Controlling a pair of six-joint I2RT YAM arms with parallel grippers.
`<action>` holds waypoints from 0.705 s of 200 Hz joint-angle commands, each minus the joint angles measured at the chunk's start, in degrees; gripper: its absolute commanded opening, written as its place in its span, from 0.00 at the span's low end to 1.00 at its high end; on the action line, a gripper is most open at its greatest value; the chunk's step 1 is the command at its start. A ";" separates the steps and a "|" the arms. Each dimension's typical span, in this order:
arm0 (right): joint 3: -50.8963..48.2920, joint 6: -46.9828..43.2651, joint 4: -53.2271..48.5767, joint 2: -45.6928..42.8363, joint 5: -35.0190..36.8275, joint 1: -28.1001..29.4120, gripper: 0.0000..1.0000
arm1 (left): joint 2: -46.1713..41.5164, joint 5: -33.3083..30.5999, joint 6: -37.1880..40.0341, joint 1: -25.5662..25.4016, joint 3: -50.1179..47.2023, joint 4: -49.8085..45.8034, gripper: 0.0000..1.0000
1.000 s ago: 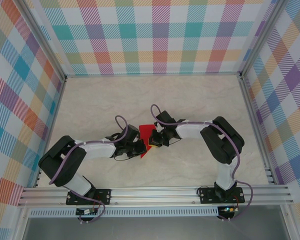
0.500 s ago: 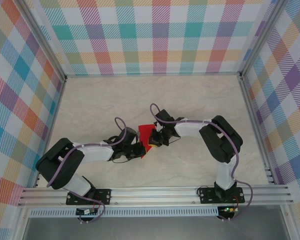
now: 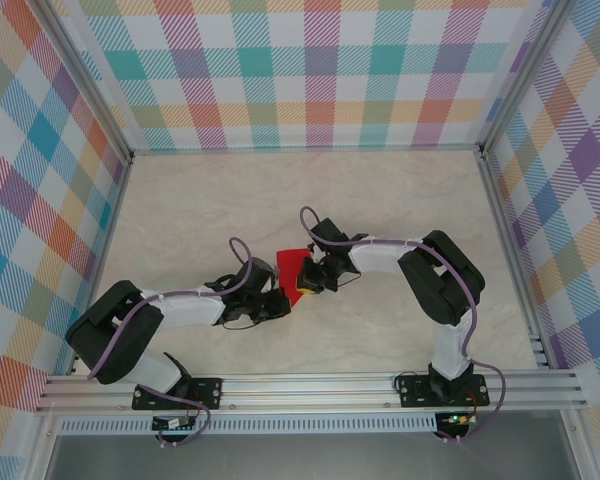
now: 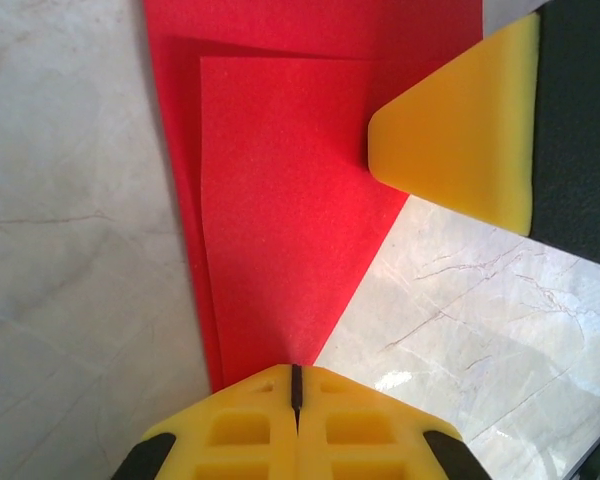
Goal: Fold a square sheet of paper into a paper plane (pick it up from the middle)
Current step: Third fold the triangle at the center of the table.
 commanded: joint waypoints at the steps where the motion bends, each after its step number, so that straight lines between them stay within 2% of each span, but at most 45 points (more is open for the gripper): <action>1: -2.14 0.75 -5.85 5.21 7.34 0.01 0.00 | -0.54 1.05 1.06 -2.18 -2.56 -12.68 0.02; 97: -1.97 0.81 -5.77 5.12 7.08 0.03 0.00 | -3.31 -0.02 2.51 -2.80 -1.21 -17.46 0.01; 124: -1.62 0.73 -5.78 4.77 6.91 0.01 0.00 | -7.15 -3.01 2.23 -2.84 1.88 -19.01 0.01; 141: -1.33 0.66 -5.80 4.86 6.82 -0.01 0.00 | -10.36 -4.92 0.16 -2.85 2.38 -16.33 0.01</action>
